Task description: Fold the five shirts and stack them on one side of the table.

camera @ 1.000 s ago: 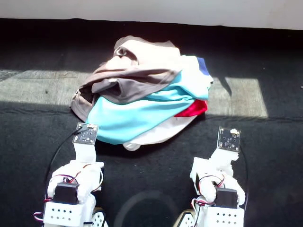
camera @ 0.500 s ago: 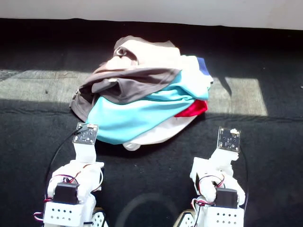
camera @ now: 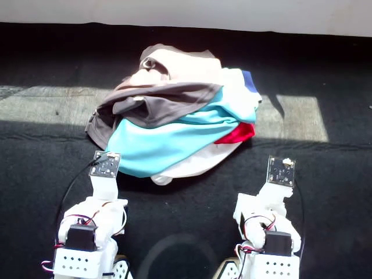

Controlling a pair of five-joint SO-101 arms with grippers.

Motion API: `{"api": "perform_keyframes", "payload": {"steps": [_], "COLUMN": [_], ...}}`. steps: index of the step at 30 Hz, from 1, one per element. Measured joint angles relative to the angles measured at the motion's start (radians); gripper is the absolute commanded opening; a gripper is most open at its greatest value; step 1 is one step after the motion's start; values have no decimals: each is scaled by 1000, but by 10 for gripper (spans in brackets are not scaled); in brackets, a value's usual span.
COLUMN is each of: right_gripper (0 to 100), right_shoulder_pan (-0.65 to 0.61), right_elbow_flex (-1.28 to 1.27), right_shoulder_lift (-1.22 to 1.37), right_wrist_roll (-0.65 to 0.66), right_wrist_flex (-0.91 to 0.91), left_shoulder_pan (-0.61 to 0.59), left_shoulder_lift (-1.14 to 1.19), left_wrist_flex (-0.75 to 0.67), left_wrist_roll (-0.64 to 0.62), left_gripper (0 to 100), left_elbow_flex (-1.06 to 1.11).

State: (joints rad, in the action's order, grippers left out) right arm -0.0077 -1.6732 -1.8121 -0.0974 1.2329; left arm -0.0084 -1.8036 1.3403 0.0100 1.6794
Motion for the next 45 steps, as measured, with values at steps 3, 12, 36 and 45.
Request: {"api": "perform_keyframes", "payload": {"steps": [3, 12, 36, 45], "right_gripper": [9, 9, 9, 9], "right_shoulder_pan": [0, 0, 0, 0], "right_elbow_flex": [0, 0, 0, 0], "right_shoulder_lift": [0, 0, 0, 0], "right_wrist_roll": [0, 0, 0, 0], "right_wrist_flex": [0, 0, 0, 0], "left_shoulder_pan": [0, 0, -43, -77], "left_shoulder_lift": [0, 0, 0, 0], "left_wrist_flex": [0, 0, -299, -534], "left_wrist_roll": [0, 0, 0, 0], "left_gripper": [9, 9, 10, 95], "left_elbow_flex": [0, 0, 0, 0]}}
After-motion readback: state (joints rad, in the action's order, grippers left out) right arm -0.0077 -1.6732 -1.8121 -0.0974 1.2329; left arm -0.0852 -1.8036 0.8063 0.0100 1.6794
